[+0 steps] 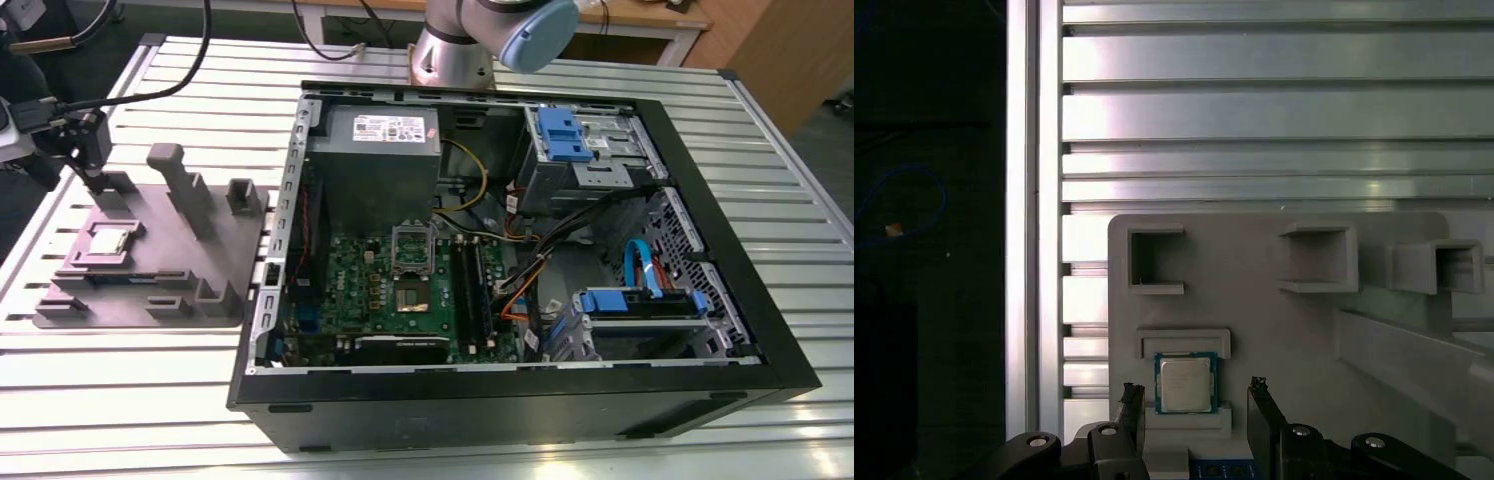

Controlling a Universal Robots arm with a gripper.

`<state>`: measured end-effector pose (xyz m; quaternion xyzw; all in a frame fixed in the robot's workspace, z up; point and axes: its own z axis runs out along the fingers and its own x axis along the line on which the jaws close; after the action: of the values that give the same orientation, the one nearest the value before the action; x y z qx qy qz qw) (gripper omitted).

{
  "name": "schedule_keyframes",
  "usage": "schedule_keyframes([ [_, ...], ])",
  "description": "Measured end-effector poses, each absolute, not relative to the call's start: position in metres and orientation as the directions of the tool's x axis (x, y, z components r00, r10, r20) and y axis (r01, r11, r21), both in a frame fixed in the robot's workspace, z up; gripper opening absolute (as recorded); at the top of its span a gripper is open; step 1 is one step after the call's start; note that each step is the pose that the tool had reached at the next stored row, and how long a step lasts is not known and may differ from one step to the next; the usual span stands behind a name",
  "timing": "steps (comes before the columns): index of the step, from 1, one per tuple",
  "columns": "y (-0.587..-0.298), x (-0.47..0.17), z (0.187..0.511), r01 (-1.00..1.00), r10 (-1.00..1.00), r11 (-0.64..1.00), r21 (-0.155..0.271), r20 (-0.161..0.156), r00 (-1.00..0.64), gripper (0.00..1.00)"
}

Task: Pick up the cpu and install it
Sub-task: 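Pick up the cpu and move it towards the insertion slot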

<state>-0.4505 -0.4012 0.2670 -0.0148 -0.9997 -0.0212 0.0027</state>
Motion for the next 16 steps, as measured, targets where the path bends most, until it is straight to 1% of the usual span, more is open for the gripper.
schedule_keyframes([
  [8,-0.4091,-0.4508,0.2596,0.025,0.025,0.999,0.046,0.006,-1.0,0.53],
  [16,-0.4095,-0.4508,0.2593,0.025,0.024,0.999,0.045,0.006,-1.0,0.53],
])
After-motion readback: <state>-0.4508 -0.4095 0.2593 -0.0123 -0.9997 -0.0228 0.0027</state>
